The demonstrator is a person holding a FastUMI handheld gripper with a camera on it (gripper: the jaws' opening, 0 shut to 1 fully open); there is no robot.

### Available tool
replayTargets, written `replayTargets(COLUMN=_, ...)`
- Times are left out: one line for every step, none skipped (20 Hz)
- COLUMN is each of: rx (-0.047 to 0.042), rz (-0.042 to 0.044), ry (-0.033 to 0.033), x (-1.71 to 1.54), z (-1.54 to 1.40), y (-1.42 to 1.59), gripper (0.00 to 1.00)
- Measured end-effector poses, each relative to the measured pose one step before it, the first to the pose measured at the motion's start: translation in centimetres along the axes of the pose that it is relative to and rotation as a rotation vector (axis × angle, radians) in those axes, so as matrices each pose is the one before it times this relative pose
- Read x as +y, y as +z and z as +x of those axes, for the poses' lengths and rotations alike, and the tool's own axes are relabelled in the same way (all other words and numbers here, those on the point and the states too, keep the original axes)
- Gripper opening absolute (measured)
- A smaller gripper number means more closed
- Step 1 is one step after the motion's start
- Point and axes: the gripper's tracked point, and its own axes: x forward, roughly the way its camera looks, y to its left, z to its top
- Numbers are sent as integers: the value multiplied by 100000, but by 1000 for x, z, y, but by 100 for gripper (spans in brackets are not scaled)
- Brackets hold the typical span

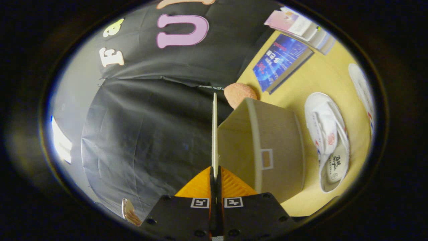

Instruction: Open the storage box then place both shoes into the box .Put the left shoe in first, then the right shoe, with the right side of both shoes facing outward in a uniform manner.

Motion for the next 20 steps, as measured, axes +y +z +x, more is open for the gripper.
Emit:
replayTargets(rx=1019, rz=-2690, ry=1430, x=1758, z=570, y=-73, gripper=2)
replayTargets(rx=1036, rz=-1956, ry=849, x=1305, z=615, y=0, gripper=2)
replayTargets(rx=1417, rz=-1890, ry=990, x=1311, z=885, y=21, gripper=2)
replayTargets(rx=1377, rz=-1055, ry=1698, x=1479, z=1044, y=-229, gripper=2)
replayTargets(rx=1381, rz=-260, ry=1811, x=1404, z=1121, y=-100, gripper=2)
replayTargets(rx=1062, rz=98, ry=1414, x=999, z=1167, y=-142, gripper=2)
replayTargets(rx=896, rz=274, ry=815, x=754, z=1262, y=-155, gripper=2)
replayTargets(rx=755, rz=458, ry=508, x=745, z=1137, y=-241, gripper=2)
replayTargets(rx=232, rz=368, ry=442, x=650, z=1196, y=-225, gripper=2)
replayTargets(rx=-65, rz=236, ry=-125, x=713, z=1066, y=-218, gripper=2)
replayTargets(rx=82, rz=214, ry=-236, x=443, z=1051, y=-242, gripper=2)
replayTargets(rx=509, rz=180, ry=-7, x=497, z=1012, y=-514, gripper=2)
replayTargets(rx=493, rz=319, ry=-238, x=334, z=1129, y=-405, gripper=2)
replayTargets(rx=432, rz=599, ry=-382, x=291, z=935, y=-504, gripper=2)
replayTargets(rx=704, rz=554, ry=-441, x=149, z=992, y=-330, gripper=2)
replayTargets(rx=-390, rz=-9, ry=-525, x=76, z=805, y=-267, gripper=6)
replayTargets(rx=19, rz=-8, ry=242, x=365, z=584, y=-220, gripper=7)
replayTargets(rx=68, rz=-782, ry=-908, x=-95, z=478, y=-280, gripper=9)
replayTargets(rx=121, rz=-450, ry=-636, x=-84, z=718, y=-540, gripper=11)
replayTargets(rx=586, rz=709, ry=-63, x=-30, z=120, y=136, gripper=13)
